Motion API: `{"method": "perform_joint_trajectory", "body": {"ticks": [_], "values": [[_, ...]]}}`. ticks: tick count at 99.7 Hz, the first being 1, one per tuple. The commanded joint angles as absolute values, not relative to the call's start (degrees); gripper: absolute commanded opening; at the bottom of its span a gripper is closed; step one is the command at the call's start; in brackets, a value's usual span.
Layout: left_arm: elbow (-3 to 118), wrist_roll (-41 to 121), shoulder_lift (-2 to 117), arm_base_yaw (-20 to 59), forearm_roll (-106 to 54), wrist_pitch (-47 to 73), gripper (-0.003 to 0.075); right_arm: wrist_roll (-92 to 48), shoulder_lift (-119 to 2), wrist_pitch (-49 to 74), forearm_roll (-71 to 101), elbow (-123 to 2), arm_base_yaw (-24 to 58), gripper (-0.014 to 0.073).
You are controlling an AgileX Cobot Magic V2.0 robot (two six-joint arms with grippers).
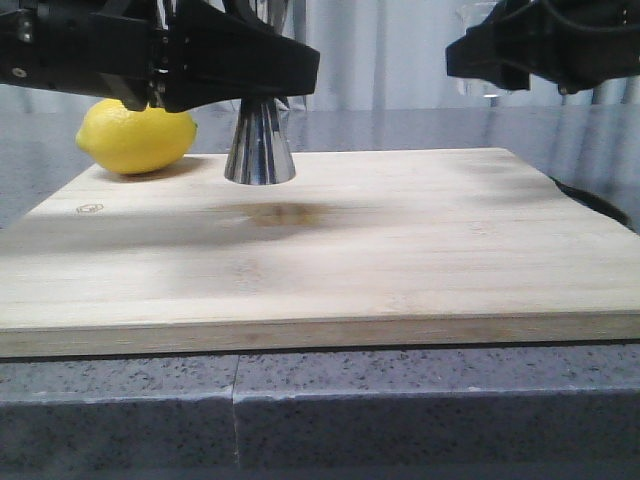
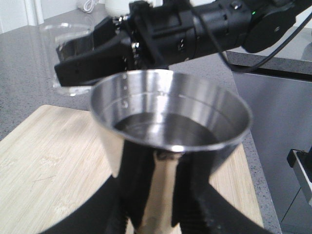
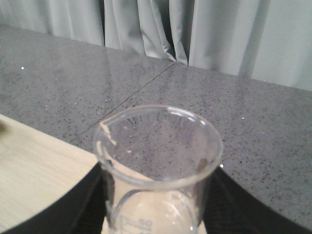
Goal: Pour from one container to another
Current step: 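Lower the beaker back onto the board with the right gripper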
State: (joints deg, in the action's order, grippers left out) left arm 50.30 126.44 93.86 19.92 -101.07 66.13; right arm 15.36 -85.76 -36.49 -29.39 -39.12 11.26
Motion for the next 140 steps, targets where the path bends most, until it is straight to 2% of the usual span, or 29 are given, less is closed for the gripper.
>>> {"method": "perform_joint_trajectory", "body": {"ticks": [1,65,75,94,101,131,140], "values": [[51.46,126.37,91.31,20.37,-105.99,71.75,0.0187,13.21,-85.67,-42.21,-29.1,-40.31,10.8,0.026],[51.46,126.37,91.31,20.37,-105.99,71.75,0.0187,10.75,-92.45,-42.6,-29.1,-40.31,10.8,0.0265],[51.46,126.37,91.31,20.37,-105.99,71.75,0.0187,10.75,-92.45,-42.05,-29.1,-40.31,10.8,0.0314],[51.46,126.37,91.31,20.37,-105.99,71.75,0.0187,11.11,-91.7,-41.3,-29.1,-40.31,10.8,0.0518],[51.46,126.37,91.31,20.37,-105.99,71.75,0.0187,12.59,-90.26,-38.63,-29.1,-40.31,10.93,0.0565],[51.46,126.37,91.31,20.37,-105.99,71.75,0.0187,28.37,-77.59,-21.4,-37.23,-40.31,13.26,0.0578],[51.46,126.37,91.31,20.37,-105.99,71.75,0.0187,29.08,-73.41,-14.87,-37.58,-40.31,14.56,0.0577]]}}
